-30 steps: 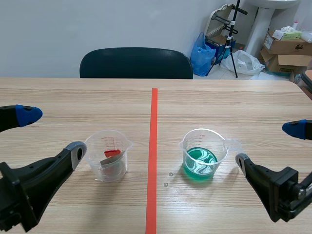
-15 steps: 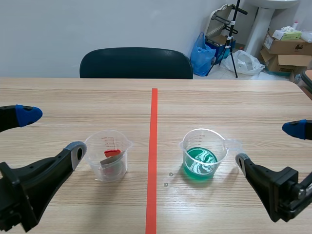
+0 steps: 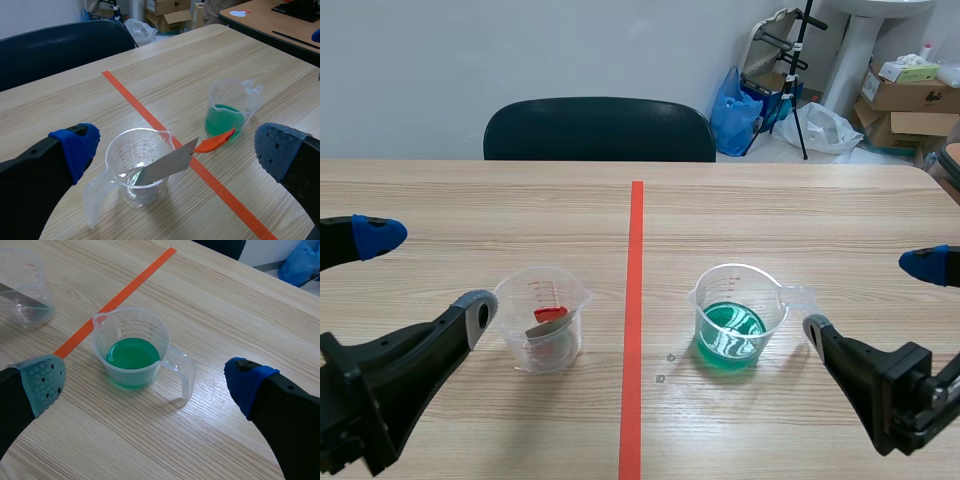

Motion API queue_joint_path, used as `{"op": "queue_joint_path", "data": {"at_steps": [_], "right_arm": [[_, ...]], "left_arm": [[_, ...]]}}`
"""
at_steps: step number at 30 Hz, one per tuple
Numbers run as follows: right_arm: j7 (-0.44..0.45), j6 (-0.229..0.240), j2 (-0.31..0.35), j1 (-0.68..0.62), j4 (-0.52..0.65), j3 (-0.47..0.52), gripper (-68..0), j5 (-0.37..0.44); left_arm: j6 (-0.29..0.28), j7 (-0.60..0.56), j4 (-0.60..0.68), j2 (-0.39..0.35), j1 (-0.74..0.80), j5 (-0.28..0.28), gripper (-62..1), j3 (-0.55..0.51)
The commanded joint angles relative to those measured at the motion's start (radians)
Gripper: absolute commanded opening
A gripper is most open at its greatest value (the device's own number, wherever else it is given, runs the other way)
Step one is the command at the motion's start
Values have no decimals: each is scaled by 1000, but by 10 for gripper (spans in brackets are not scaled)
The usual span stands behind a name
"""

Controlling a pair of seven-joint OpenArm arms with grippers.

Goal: Do the redox reaction experiment

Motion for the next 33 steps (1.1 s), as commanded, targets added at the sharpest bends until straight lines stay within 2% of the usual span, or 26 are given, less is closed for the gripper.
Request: {"op": "queue_joint_path", "data": {"at_steps": [1, 18, 22, 24, 30, 33], "right_arm": [[23, -3, 6, 1, 16, 7, 4, 14], [51, -1, 6, 6, 16, 7, 4, 14], [72, 42, 19, 24, 16, 2, 4, 14], [72, 46, 32, 46, 16, -14, 4, 14], [71, 59, 74, 140, 8, -77, 4, 13], [71, 116, 95, 198, -11, -107, 4, 13]], "left_arm": [[-2, -18, 9, 7, 3, -10, 14, -5], [-2, -22, 9, 7, 3, -10, 14, -6], [8, -36, 9, 1, 26, -9, 14, -8], [29, -63, 9, -10, 55, -9, 14, -13], [42, -142, 6, -15, 179, -2, 14, -90], [51, -185, -15, -14, 262, -2, 14, -148]]}}
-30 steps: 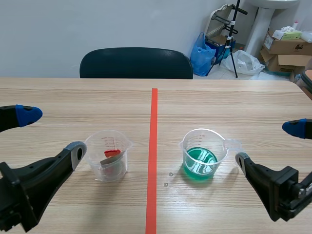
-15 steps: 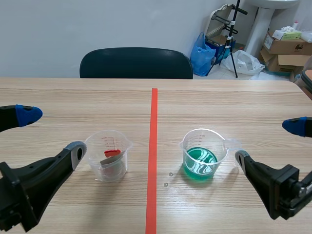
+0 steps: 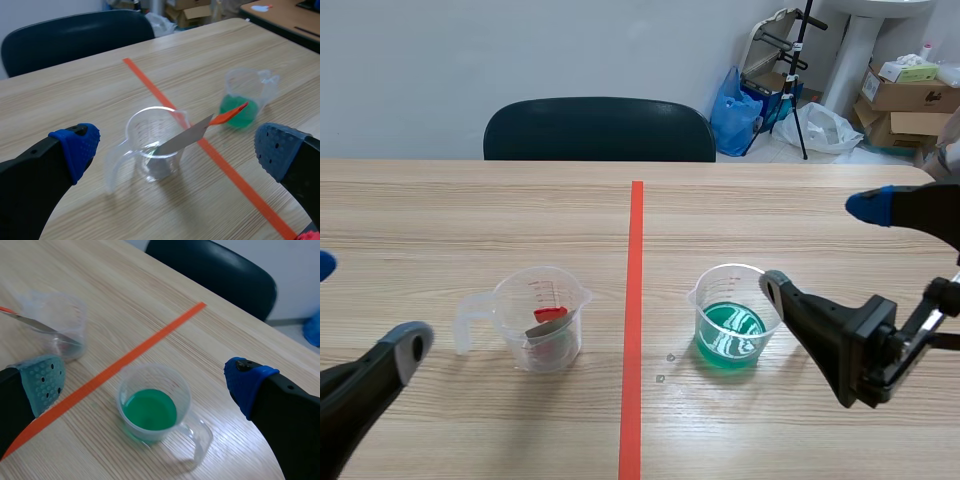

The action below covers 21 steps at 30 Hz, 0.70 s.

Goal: Do the redox reaction experiment

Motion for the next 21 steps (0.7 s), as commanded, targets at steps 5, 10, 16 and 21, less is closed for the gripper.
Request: {"op": "queue_joint_path", "data": {"at_steps": [5, 10, 16, 21], "right_arm": [[14, 133, 19, 134, -79, -43, 4, 14], [26, 200, 18, 251, -169, -126, 4, 13], [143, 202, 13, 377, -252, -264, 4, -94], [286, 201, 11, 459, -288, -396, 4, -267]], "left_arm": [[-1, -79, -55, 14, 167, 7, 14, -97], [6, -174, -110, 68, 292, 98, 14, -176], [21, -303, -151, 145, 328, 156, 14, -232], [20, -334, -173, 183, 328, 223, 14, -235]]}}
